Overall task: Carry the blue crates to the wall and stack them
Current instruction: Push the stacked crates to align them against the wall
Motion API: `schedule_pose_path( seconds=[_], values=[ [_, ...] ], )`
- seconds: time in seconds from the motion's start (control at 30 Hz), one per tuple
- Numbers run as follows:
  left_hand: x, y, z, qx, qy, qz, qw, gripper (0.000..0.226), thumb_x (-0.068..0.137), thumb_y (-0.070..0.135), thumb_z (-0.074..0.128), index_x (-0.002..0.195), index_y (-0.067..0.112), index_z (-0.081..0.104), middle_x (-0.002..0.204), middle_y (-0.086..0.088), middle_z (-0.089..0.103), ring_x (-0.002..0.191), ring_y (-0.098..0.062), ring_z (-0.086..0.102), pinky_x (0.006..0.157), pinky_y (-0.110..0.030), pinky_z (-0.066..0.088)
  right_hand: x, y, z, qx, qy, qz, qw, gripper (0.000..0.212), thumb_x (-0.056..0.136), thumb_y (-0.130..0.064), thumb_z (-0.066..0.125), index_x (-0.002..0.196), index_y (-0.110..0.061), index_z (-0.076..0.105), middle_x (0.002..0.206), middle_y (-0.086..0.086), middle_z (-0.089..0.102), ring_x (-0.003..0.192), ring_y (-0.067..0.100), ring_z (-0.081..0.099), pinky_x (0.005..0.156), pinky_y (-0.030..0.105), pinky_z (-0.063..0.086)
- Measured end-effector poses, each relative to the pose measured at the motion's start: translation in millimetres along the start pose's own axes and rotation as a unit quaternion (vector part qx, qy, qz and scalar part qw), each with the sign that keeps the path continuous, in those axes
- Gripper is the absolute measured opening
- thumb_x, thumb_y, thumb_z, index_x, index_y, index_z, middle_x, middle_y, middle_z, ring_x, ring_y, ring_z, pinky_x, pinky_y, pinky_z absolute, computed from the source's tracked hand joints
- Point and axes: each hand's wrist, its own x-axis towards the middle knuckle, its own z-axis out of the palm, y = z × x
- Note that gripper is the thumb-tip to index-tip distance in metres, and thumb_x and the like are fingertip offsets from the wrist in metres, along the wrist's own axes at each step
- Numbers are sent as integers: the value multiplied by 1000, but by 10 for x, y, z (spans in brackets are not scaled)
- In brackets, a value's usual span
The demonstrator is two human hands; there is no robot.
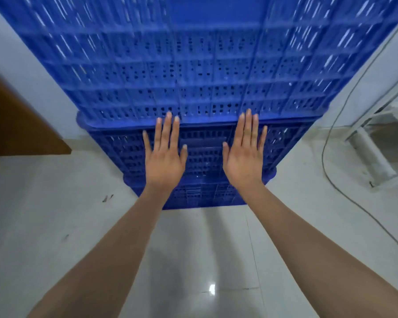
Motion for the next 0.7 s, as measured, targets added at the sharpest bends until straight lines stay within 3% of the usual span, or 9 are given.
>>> schedule_pose_path(
  seconds=[0.2,0.27,0.33,0.43,0.5,0.7],
  values=[
    [238,-200,348,8,129,26,991,77,103,51,36,156,20,-10,165,-4,11,150,-17,-19,120,-60,10,219,-163,388,67,107,11,992,77,103,-43,39,151,10,12,160,26,17,149,42,12,120,57,14],
    [276,-225,443,15,150,29,988,82,102,53,36,154,23,-20,166,-1,-5,149,-16,-23,119,-63,10,276,-204,480,69,127,23,989,77,102,-44,40,149,10,10,158,28,19,148,43,12,120,58,15],
    [338,-209,477,10,151,27,988,85,101,55,36,153,25,-24,165,1,-15,149,-17,-26,118,-65,6,331,-221,533,69,146,36,986,76,102,-44,39,147,9,8,157,29,19,149,40,7,120,59,13],
    [291,-115,473,-3,148,4,989,83,100,55,40,157,12,-2,164,-14,14,153,-33,-4,118,-65,4,325,-192,575,73,164,22,984,77,102,-46,40,146,9,10,157,29,21,148,39,7,120,58,12],
    [249,-42,417,-18,137,-15,990,79,100,51,41,156,5,11,163,-17,18,151,-38,10,118,-65,7,294,-176,581,78,172,18,982,79,101,-46,42,148,10,13,158,28,21,147,42,10,121,57,11],
    [-292,159,475,-70,113,-58,989,68,104,34,31,158,4,2,167,-10,-1,154,-27,-2,121,-58,5,-17,-207,516,110,158,22,981,77,99,-36,40,156,1,4,164,19,-1,153,32,-1,124,49,2]
  ],
)
